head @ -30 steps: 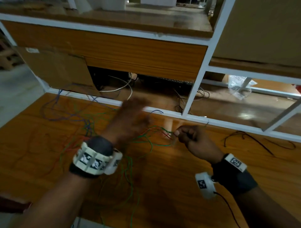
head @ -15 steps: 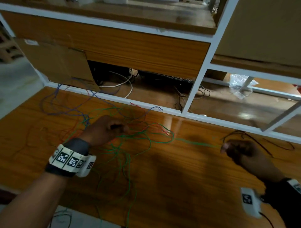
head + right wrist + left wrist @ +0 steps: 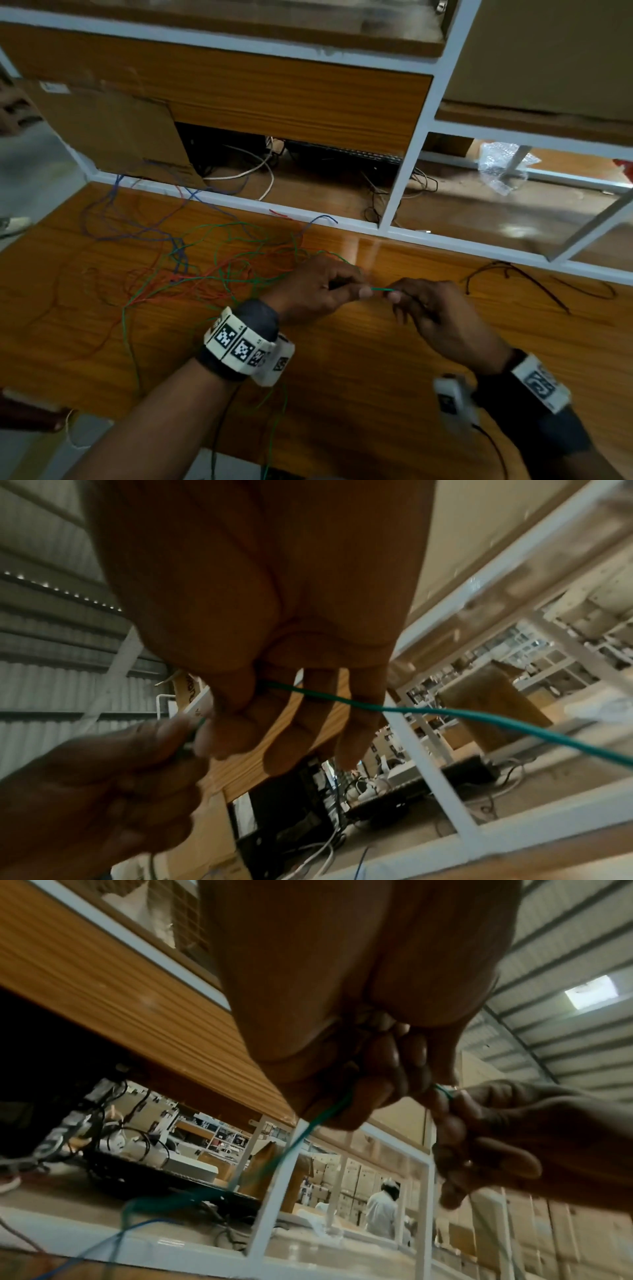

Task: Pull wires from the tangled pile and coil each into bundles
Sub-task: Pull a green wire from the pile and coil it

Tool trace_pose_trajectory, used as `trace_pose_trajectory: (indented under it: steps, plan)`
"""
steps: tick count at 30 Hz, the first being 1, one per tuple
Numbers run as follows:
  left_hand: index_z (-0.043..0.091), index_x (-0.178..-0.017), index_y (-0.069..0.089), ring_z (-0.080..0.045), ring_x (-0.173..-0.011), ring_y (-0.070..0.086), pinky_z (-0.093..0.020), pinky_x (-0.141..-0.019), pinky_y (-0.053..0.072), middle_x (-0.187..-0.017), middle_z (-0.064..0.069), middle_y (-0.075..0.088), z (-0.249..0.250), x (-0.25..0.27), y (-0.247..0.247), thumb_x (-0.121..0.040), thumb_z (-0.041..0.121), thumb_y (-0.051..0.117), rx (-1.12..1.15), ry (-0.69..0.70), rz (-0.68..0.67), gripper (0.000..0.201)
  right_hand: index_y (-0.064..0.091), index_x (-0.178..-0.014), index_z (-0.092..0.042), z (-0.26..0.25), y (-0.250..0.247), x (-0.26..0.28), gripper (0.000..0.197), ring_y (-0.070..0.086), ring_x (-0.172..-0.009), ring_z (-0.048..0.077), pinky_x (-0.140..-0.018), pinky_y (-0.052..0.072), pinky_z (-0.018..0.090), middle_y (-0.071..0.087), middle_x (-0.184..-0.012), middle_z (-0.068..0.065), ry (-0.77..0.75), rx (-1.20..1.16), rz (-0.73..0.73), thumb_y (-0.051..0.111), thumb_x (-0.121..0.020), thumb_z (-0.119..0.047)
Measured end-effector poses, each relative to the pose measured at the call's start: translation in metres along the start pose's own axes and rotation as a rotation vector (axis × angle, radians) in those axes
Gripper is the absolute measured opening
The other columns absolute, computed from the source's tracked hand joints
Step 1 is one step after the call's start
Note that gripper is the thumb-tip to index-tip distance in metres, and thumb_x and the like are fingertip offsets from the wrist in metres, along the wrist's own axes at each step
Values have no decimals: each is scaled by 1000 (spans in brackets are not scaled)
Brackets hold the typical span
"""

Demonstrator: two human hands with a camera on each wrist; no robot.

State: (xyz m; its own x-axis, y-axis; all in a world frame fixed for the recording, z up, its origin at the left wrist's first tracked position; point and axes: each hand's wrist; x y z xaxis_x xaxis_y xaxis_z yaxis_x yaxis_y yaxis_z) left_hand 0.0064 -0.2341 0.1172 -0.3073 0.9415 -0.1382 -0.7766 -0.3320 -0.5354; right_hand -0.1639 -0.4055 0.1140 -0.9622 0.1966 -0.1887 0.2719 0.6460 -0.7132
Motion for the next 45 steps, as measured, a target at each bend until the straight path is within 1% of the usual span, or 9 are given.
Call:
trace_pose_trajectory:
  steps: [3,10,17,23,27,32,34,38,45]
  plan:
    - [13,-94,78,16,-75,60,-4,-66,39,-84,13,74,-23,21,-30,-91,19,71,-55,-117,115,9,74,-89,-26,16,-42,27,26,67,-69,16,-68,50,34,72,-74,-2,104,-65,116,56,-104,-14]
    - [56,-73,72,4,-68,65,-15,-58,45,-73,25,71,-53,58,-70,-87,37,73,-181,-273,278,23,76,-99,-38,60,-77,64,14,73,-89,14,-77,56,33,78,-107,-3,398,244,63,62,-98,-40]
    - [12,-88,78,12,-62,53,-3,-59,33,-73,4,70,-8,14,-6,-91,16,69,-252,1,30,11,50,-148,-25,12,0,15,71,43,-141,33,-108,44,50,56,-147,0,70,580,-116,56,-91,-67]
    - [14,-90,77,-7,-69,64,-27,-60,50,-82,7,73,13,4,2,-92,23,70,-74,27,32,12,53,-98,-37,-2,11,-1,19,61,-67,9,-57,48,37,65,-76,-10,-22,276,-101,35,-96,-42]
    - [25,-83,75,12,-64,59,-9,-59,39,-67,34,64,-24,31,-35,-89,20,75,-128,-174,172,8,69,-91,-38,27,-51,22,27,66,-70,5,-62,49,23,71,-79,-14,95,127,120,46,-105,-38]
    - [46,-72,77,4,-57,62,-12,-51,40,-65,17,70,-51,73,-74,-67,76,69,-106,-263,347,32,68,-75,-41,75,-89,55,30,72,-76,16,-66,59,44,75,-81,-4,230,372,191,52,-99,-48]
    - [38,-80,78,9,-66,63,-8,-56,41,-67,21,67,-50,68,-63,-67,71,64,-194,-289,285,38,74,-111,-29,79,-71,54,21,71,-94,32,-74,60,49,75,-104,14,306,622,-20,76,-90,-30]
    - [21,-100,79,-1,-77,60,-17,-70,46,-91,3,74,-36,35,-10,-92,47,61,-362,-198,94,33,27,-162,-20,61,-13,32,102,28,-150,35,-115,34,54,37,-162,5,289,752,-211,60,-83,-75]
    - [17,-86,74,0,-69,62,-18,-64,46,-74,14,69,-24,23,18,-87,24,77,37,-247,148,7,65,-110,-32,13,49,-14,23,66,-77,12,-63,43,30,71,-85,-11,-70,257,-117,49,-95,-29]
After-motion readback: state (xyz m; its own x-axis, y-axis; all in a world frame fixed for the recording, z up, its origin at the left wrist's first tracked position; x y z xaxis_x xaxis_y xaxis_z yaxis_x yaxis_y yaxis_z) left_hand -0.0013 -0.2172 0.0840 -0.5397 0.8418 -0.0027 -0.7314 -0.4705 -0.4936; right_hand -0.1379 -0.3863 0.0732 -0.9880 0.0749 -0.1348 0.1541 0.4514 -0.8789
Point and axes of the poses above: each hand's wrist, its own x-axis away from the middle knuckle, its own y-axis out of the palm, z = x × y
